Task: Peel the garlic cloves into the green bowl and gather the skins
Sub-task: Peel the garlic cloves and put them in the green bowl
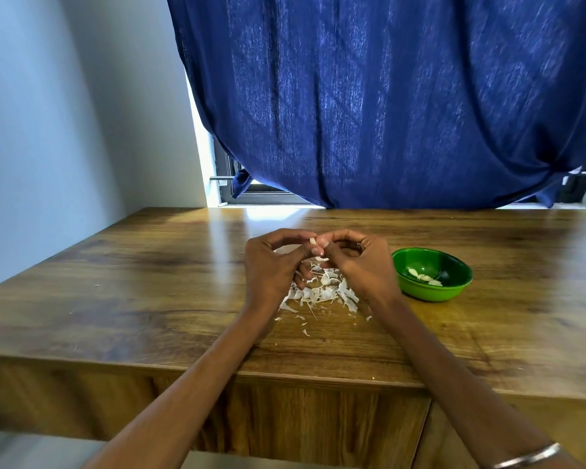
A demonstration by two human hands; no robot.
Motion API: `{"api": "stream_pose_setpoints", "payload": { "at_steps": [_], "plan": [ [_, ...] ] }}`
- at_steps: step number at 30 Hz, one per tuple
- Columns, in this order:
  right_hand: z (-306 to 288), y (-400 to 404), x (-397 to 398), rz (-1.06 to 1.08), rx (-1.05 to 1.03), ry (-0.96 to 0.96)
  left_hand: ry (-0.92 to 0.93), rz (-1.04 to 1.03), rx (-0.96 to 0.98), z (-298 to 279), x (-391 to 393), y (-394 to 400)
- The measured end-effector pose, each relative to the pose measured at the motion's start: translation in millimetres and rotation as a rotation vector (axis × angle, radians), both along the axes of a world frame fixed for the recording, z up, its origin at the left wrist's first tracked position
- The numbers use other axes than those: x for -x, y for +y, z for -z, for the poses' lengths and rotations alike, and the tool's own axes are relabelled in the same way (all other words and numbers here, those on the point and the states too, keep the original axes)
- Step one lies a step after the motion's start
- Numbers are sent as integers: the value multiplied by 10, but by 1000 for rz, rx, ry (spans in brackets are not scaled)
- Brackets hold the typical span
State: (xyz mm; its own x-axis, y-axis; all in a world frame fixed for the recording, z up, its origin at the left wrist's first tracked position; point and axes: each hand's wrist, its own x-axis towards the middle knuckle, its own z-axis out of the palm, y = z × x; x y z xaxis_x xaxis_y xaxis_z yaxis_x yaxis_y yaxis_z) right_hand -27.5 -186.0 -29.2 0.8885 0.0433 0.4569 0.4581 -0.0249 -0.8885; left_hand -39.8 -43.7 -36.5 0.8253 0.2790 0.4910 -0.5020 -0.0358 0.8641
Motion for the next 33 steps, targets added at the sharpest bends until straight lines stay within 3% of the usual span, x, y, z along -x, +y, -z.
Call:
{"api": "stream_pose_setpoints", "payload": {
  "at_steps": [5, 14, 24, 33],
  "plan": [
    [-28, -7, 9, -73, -77, 70, -8, -3, 0, -4, 1, 1],
    [0, -37, 4, 61, 68, 3, 3, -3, 8, 4, 11, 10],
    [-56, -43, 68, -73, -15, 35, 0, 0, 3, 3, 27, 19],
    [-45, -17, 71, -101, 88, -3, -9, -16, -64, -14, 54, 44]
  ]
}}
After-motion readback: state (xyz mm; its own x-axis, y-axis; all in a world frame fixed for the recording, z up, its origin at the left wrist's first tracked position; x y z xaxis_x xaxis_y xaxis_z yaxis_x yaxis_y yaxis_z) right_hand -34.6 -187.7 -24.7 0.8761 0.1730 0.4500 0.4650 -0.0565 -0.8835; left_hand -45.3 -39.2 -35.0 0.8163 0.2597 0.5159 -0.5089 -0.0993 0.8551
